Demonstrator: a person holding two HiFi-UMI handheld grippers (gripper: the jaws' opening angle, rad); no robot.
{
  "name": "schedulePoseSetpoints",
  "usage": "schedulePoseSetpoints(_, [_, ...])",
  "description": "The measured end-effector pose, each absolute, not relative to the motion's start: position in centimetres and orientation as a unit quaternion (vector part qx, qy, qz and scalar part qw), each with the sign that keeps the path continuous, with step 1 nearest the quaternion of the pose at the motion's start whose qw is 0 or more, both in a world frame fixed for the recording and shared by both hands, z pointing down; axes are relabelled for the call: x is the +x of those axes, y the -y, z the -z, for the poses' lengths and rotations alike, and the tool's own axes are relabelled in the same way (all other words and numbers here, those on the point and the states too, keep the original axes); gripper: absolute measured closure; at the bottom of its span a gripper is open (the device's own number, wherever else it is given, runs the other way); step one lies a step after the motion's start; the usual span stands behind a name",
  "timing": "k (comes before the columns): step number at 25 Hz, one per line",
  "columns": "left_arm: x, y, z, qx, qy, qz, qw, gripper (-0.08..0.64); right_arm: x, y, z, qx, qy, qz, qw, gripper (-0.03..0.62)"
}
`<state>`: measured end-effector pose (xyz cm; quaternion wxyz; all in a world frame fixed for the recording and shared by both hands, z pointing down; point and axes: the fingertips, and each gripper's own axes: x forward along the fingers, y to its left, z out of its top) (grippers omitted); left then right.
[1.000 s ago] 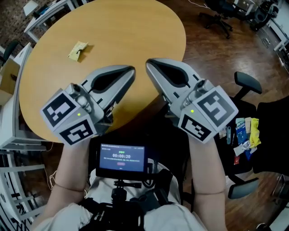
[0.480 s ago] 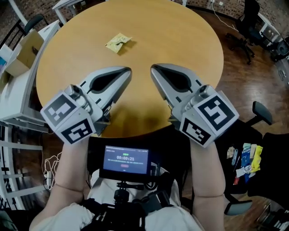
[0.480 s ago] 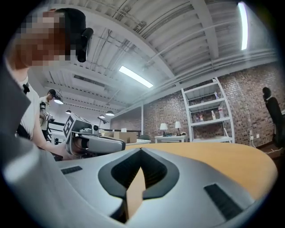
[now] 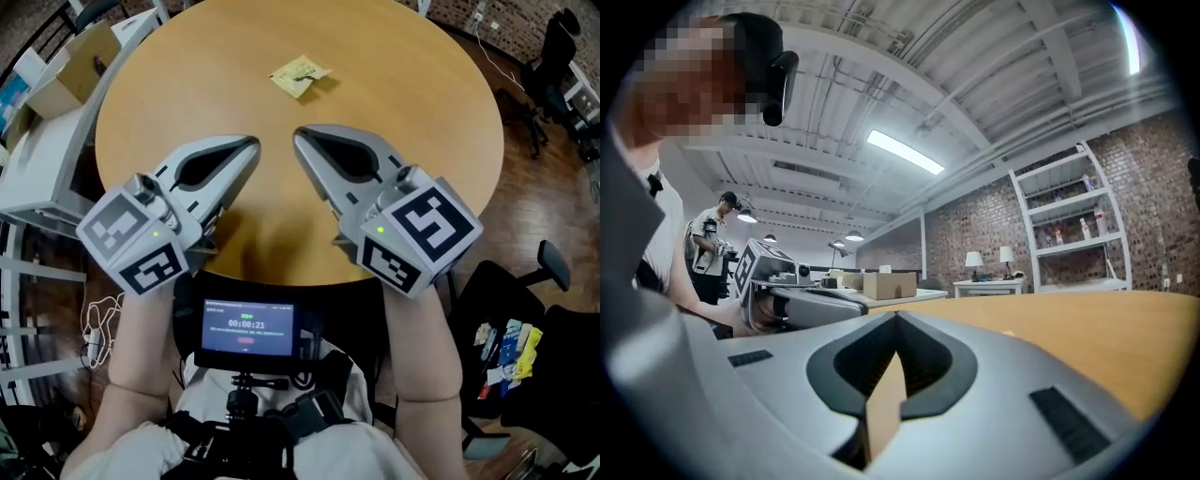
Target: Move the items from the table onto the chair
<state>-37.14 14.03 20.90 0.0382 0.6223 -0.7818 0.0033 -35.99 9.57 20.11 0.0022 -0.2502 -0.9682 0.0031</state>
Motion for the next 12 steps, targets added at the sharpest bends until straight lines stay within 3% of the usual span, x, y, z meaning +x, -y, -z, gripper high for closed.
schedulePoseSetpoints(12, [-38.4, -16.2, -21.6, 0.613, 0.789, 0.002, 0.037, 0.551, -37.4, -12.4, -20.7, -0.267, 0.963, 0.002, 0.015, 0.589])
